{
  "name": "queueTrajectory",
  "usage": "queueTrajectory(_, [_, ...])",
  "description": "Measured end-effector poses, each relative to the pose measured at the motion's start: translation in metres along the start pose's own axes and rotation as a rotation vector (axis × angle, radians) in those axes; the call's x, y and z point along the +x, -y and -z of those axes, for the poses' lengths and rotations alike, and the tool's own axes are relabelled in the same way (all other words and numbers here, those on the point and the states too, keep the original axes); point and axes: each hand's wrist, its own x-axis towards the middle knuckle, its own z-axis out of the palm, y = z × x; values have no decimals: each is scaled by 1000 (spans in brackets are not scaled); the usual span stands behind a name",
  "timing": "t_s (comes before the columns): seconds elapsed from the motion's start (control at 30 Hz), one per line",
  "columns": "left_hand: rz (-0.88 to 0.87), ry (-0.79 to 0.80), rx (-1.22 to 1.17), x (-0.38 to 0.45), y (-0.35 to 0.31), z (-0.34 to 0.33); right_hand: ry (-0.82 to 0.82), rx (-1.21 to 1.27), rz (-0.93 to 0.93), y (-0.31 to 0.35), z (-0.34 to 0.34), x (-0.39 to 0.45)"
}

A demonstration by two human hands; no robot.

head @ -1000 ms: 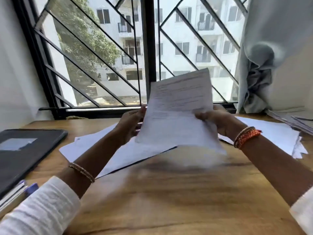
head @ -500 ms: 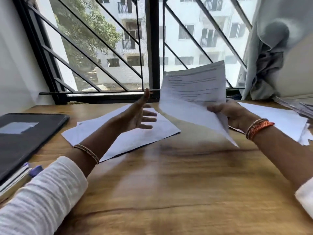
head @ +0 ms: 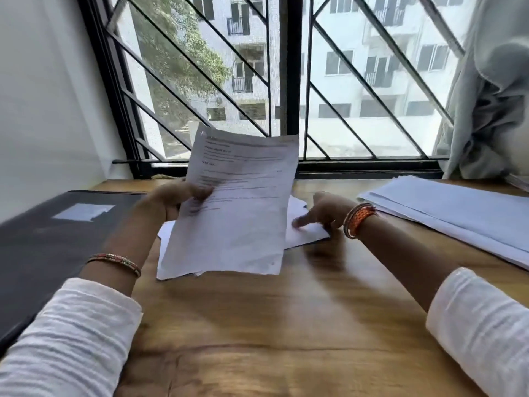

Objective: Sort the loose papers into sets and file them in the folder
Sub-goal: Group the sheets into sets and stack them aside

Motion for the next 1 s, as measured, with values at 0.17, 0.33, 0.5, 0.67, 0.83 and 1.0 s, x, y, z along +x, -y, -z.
queueTrajectory(0.17, [53, 40, 45, -7, 2, 19, -81, -11, -21, 2, -1, 4])
queueTrajectory(0.33, [104, -29, 131, -11, 8, 17, -95, 111, -55, -8, 8, 7])
queueTrajectory(0.5, [106, -100, 217, -3, 19, 9, -661, 253, 144, -25, 67, -3])
queueTrajectory(0.67, [1, -113, 127, -1, 12, -14, -1323, -37, 766, 4, 74, -63])
queueTrajectory(0.83, [-50, -84, 4, -2, 18, -29, -902, -713, 1226, 6, -24, -85])
queueTrajectory(1.0, [3, -154, -19, -3, 14, -45, -446, -857, 1132, 0, -59, -75])
